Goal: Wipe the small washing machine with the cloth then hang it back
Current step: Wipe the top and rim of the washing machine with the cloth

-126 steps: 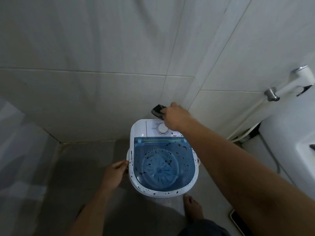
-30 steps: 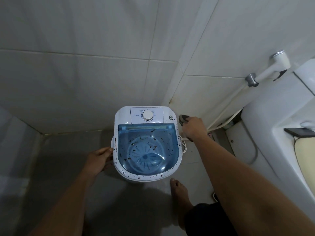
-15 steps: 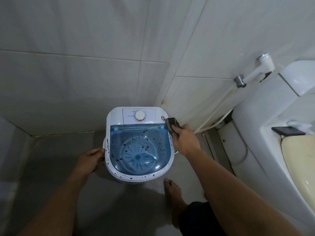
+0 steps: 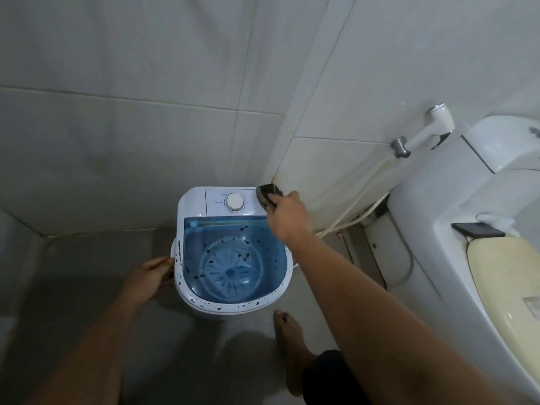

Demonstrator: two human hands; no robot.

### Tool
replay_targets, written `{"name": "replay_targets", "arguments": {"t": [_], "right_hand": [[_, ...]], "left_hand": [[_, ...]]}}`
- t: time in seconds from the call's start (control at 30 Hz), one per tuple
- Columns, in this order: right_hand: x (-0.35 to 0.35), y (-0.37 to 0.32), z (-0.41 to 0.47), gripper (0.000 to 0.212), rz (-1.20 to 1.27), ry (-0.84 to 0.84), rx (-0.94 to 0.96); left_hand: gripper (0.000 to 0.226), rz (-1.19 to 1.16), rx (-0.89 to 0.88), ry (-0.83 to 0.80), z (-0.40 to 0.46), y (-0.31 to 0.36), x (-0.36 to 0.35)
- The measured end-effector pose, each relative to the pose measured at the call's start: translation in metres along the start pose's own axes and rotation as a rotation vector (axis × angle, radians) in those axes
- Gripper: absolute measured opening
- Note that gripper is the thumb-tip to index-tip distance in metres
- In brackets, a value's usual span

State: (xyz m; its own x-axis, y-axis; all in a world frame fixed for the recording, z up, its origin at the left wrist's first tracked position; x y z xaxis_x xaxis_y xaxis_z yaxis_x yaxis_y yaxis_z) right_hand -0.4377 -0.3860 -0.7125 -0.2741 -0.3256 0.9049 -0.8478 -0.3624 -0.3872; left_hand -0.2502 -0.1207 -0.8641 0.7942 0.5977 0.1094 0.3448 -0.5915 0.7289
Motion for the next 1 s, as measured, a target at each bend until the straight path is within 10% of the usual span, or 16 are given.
{"name": "replay_targets", "arguments": {"t": [0.27,0.5,0.63,1.0], "right_hand": [[-0.040,-0.022,-0.033,0.049,-0.281,-0.058,0.213],[0.029,0.054,0.013,0.044,0.131,0.144,-0.163],[-0.011,0.067,-0.002,0.044,0.132,-0.054,-0.091],[-0.047,0.095,-0.125,0.043,0.364,0.192,-0.018]], "left_hand": [[0.022,0.016,0.015,-0.020,0.005,-0.006,0.002],[0.029,0.050,0.005,-0.017,0.004,-0.005,0.002],[0.031,0.045,0.023,-0.027,0.007,-0.008,0.001],[0.032,0.020,0.024,-0.017,0.005,-0.008,0.000]]}}
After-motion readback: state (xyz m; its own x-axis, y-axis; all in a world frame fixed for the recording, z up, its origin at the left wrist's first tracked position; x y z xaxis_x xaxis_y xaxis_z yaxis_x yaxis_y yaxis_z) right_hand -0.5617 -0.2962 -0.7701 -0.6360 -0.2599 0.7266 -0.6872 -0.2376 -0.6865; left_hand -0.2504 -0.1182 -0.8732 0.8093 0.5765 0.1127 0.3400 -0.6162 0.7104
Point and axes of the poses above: each hand's wrist, its own z-axis towards the middle knuckle, its own x-axis out of the back of the hand, y = z × x, the point moved 10 cm from there along z, towards the middle knuckle, and after that the axes turned 8 degrees about z, right-handed, at the moved point
